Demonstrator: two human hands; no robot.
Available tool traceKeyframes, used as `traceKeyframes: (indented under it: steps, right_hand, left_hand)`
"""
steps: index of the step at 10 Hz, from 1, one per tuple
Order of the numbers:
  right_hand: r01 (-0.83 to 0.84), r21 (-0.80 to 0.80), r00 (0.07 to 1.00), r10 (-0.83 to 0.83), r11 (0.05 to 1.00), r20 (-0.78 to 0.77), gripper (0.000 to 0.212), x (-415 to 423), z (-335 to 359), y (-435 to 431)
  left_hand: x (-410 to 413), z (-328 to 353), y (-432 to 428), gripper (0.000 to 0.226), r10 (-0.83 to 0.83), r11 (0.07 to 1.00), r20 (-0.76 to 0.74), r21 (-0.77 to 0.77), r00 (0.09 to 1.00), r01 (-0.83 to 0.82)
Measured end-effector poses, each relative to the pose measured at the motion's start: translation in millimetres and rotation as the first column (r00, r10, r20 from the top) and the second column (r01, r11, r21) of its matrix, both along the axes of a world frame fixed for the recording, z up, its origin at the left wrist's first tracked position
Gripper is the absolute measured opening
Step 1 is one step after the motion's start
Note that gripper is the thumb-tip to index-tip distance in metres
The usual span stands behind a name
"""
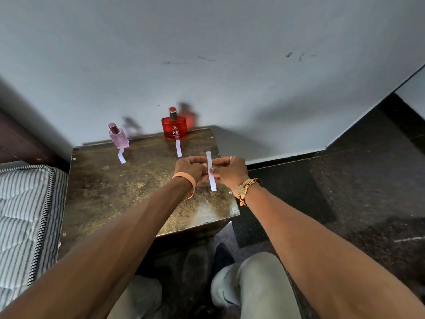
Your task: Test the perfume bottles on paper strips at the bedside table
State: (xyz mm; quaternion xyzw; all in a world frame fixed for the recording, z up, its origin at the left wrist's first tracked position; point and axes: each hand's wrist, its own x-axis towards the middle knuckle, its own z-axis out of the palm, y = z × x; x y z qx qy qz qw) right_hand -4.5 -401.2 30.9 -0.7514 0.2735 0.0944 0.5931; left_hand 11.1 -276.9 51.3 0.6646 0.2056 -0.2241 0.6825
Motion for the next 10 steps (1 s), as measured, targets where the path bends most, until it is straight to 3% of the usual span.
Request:
traceKeyframes:
  steps: [2, 4, 7, 10]
  right_hand:
    - [-0.025, -0.169, 0.999, 0.020, 0.985, -0.027, 0.021, 24, -29, -5]
    - [-0.119, -0.320, 0.992, 0.102, 0.940, -0.067, 0.014, 29, -45, 0]
    - [-0.165, -0.381, 0.986, 0.152, 0.910, -0.064, 0.023, 27, -47, 0]
    - [-0.159, -0.428, 0.987, 0.150, 0.890, -0.054, 0.022, 23, -44, 2]
  left_hand:
    - [21, -34, -11, 0.024, -0.009, 1.000, -0.037, 0.002, 0.999, 0.009]
    - [23, -67, -12, 0.026, -0.025, 0.992, -0.032, 0.126, 0.999, 0.029]
    - [23, -74, -10, 0.027, -0.109, 0.956, 0.045, 0.278, 0.993, 0.092]
    - [13, -72, -4, 0.018, -0.177, 0.943, 0.067, 0.296, 0.982, 0.149]
